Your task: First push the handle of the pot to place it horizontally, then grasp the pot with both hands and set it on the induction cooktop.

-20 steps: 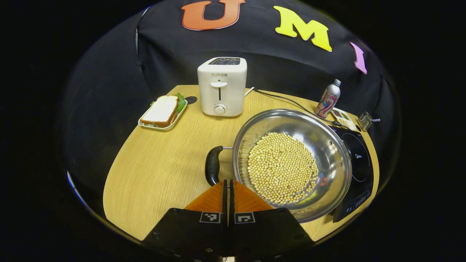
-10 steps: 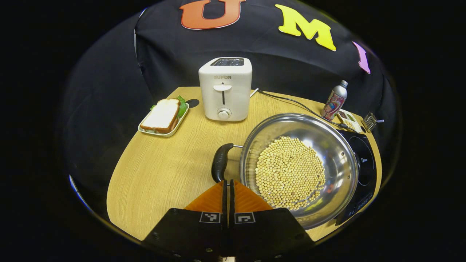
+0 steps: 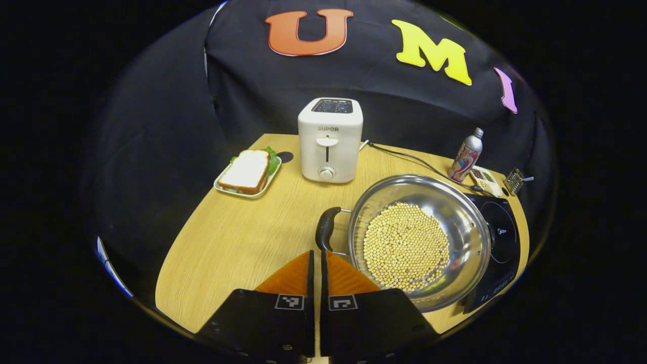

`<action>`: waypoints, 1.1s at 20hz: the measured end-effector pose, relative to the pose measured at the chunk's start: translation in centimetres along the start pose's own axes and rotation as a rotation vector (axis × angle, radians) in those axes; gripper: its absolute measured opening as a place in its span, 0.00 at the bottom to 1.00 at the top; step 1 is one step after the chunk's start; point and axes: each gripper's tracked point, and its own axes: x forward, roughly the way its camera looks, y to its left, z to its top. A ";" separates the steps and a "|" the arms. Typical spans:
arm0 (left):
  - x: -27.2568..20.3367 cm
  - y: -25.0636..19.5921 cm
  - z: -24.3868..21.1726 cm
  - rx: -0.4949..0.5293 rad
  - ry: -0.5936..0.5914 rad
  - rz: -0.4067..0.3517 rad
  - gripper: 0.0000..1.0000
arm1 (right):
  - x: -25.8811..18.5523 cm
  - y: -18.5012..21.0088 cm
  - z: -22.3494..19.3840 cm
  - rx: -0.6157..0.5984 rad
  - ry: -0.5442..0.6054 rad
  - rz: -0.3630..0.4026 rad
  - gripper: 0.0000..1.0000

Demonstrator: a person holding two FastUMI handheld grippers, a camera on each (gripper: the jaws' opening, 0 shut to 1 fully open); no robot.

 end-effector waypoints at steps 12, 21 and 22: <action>-9.7 -0.4 5.2 -0.024 -0.328 -0.063 0.96 | 2.6 8.0 -3.0 0.001 0.076 0.043 0.97; -10.8 -1.0 7.5 -0.016 -0.518 -0.102 0.96 | 7.0 15.0 -8.7 0.007 0.223 0.090 1.00; -10.2 -1.4 7.5 -0.009 -0.518 -0.122 0.96 | 7.6 15.7 -9.5 0.011 0.245 0.098 0.97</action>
